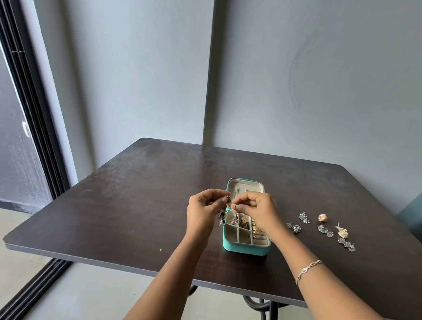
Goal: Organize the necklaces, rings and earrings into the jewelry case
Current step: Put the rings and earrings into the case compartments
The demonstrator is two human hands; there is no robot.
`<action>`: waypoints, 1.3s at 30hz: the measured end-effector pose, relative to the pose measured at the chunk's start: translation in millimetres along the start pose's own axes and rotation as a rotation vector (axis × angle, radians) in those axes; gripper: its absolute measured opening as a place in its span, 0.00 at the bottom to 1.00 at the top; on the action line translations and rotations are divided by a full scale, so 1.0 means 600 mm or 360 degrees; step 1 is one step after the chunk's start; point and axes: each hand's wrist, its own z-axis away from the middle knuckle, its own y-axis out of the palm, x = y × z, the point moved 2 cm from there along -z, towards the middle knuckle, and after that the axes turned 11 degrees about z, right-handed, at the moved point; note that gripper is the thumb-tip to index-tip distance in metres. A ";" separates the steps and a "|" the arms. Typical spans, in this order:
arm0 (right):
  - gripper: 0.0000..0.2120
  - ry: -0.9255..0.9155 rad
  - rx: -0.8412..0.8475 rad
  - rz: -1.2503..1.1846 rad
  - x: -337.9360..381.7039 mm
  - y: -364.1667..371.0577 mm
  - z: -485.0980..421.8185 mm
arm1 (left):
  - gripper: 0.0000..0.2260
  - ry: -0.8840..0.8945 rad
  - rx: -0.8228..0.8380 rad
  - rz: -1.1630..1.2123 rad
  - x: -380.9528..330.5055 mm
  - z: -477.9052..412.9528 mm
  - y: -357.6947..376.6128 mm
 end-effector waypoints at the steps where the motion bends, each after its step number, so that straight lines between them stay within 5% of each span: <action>1: 0.16 0.0008 -0.0007 0.0027 0.000 0.000 0.000 | 0.09 -0.0002 0.0004 -0.0002 0.000 -0.001 0.000; 15: 0.04 -0.0021 0.0221 0.0555 -0.006 0.014 -0.013 | 0.09 -0.0020 0.0048 -0.0004 0.003 0.001 0.002; 25: 0.05 -0.0007 0.0152 0.0693 -0.015 0.016 -0.034 | 0.07 -0.0034 0.0065 -0.0078 0.004 -0.003 0.002; 28: 0.03 -0.0070 -0.0159 0.0430 -0.030 -0.002 -0.019 | 0.08 -0.0033 0.0055 -0.0132 0.002 -0.008 0.004; 33: 0.07 -0.0405 -0.0953 0.0558 -0.073 -0.053 0.050 | 0.08 -0.0030 0.0087 -0.0146 -0.003 -0.015 0.018; 39: 0.11 -0.0533 -0.1124 0.0695 -0.110 -0.066 0.090 | 0.09 -0.0048 0.0084 -0.0107 0.000 -0.027 0.033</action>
